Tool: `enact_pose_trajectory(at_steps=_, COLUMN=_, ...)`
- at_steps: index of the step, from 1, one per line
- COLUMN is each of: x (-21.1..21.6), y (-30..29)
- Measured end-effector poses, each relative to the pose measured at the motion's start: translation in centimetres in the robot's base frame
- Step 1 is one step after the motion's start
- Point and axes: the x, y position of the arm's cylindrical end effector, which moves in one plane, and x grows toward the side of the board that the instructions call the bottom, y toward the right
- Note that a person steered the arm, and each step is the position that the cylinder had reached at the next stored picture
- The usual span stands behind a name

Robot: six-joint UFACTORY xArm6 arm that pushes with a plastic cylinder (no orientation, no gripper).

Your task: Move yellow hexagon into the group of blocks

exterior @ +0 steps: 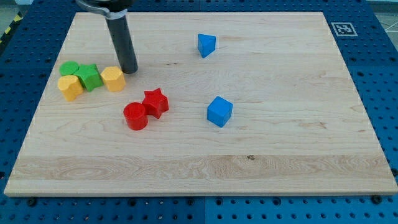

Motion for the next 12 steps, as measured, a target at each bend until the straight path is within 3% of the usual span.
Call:
enact_pose_trajectory(at_steps=5, x=2.7, y=0.1)
enact_pose_trajectory(at_steps=8, x=8.6, y=0.8)
enact_pose_trajectory(at_steps=12, x=8.2, y=-1.9)
